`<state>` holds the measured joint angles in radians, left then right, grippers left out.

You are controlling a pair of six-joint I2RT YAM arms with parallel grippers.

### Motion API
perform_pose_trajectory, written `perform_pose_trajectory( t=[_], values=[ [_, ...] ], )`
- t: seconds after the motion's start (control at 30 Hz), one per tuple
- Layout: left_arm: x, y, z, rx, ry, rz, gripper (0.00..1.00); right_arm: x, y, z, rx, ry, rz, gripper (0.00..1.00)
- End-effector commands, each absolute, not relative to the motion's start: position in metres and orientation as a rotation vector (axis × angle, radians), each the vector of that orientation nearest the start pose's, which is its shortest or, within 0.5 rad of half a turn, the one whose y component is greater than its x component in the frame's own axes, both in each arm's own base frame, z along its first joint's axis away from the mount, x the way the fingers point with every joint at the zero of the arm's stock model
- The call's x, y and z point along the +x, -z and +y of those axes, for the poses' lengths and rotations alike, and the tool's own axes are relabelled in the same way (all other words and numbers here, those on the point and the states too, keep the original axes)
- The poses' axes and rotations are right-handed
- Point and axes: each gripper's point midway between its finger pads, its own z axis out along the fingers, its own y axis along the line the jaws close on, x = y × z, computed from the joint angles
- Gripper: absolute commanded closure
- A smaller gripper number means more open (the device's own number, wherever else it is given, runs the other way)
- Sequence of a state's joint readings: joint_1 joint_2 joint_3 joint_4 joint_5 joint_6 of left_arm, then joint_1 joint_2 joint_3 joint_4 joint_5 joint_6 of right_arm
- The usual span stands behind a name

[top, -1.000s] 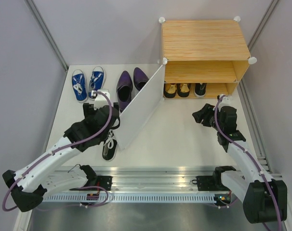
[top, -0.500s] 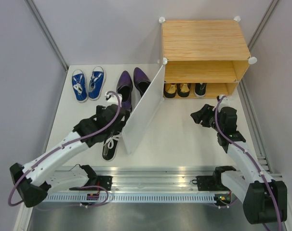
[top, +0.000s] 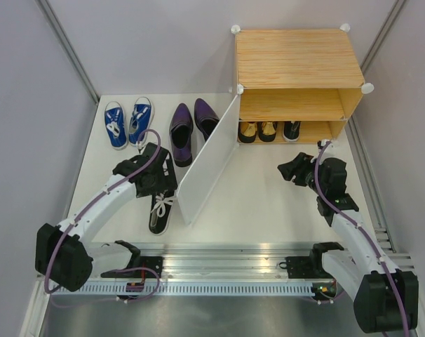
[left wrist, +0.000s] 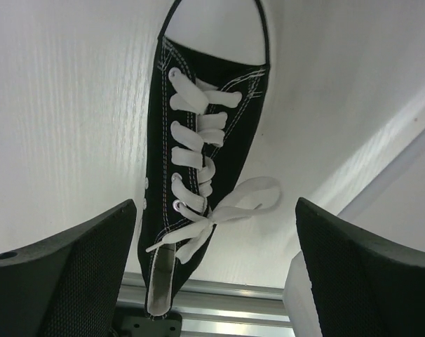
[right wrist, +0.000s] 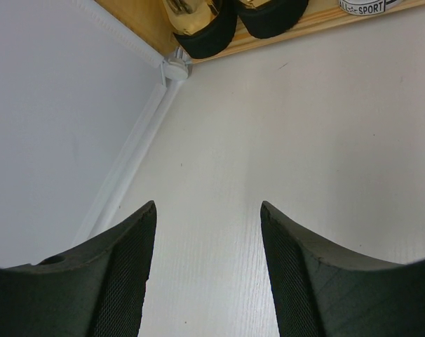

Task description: Place and organize the shoes in the shoe cabinet

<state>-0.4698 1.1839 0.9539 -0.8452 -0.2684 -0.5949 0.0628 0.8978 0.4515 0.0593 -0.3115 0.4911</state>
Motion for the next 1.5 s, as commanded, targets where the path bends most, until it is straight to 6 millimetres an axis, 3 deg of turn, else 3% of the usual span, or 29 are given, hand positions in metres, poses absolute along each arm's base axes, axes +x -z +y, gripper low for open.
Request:
perform_pose_trajectory(
  t=[0.0, 0.23, 0.47, 0.6, 0.63, 0.8, 0.9, 1.0, 1.17, 1.47],
  values=[
    [0.238, -0.105, -0.106, -0.4, 0.141, 2.644, 0.04, 0.303, -0.159, 0.094, 0.203, -0.683, 1.929, 0.34],
    [0.24, -0.086, -0.095, -0.471, 0.093, 2.701, 0.11, 0.302, -0.163, 0.092, 0.206, -0.674, 1.914, 0.34],
    [0.232, -0.057, -0.099, -0.475, 0.096, 2.824, 0.19, 0.301, -0.167, 0.089, 0.214, -0.656, 1.9, 0.34],
    [0.227, -0.052, -0.102, -0.478, 0.114, 2.855, 0.43, 0.301, -0.168, 0.086, 0.222, -0.645, 1.896, 0.34],
    [0.226, -0.051, -0.101, -0.486, 0.106, 2.852, 0.56, 0.301, -0.168, 0.086, 0.223, -0.64, 1.894, 0.33],
    [0.221, -0.046, -0.096, -0.452, 0.063, 2.877, 0.73, 0.3, -0.17, 0.086, 0.223, -0.641, 1.891, 0.33],
    [0.221, -0.046, -0.092, -0.433, 0.032, 2.885, 0.95, 0.3, -0.171, 0.086, 0.224, -0.64, 1.888, 0.33],
    [0.228, -0.058, -0.091, -0.437, 0.032, 2.84, 0.98, 0.3, -0.17, 0.085, 0.225, -0.634, 1.887, 0.33],
    [0.251, -0.115, -0.081, -0.494, 0.069, 2.582, 0.98, 0.299, -0.171, 0.086, 0.213, -0.641, 1.887, 0.33],
    [0.257, -0.188, -0.069, -0.521, 0.126, 2.346, 0.98, 0.296, -0.164, 0.1, 0.162, -0.72, 1.918, 0.33]
  ],
)
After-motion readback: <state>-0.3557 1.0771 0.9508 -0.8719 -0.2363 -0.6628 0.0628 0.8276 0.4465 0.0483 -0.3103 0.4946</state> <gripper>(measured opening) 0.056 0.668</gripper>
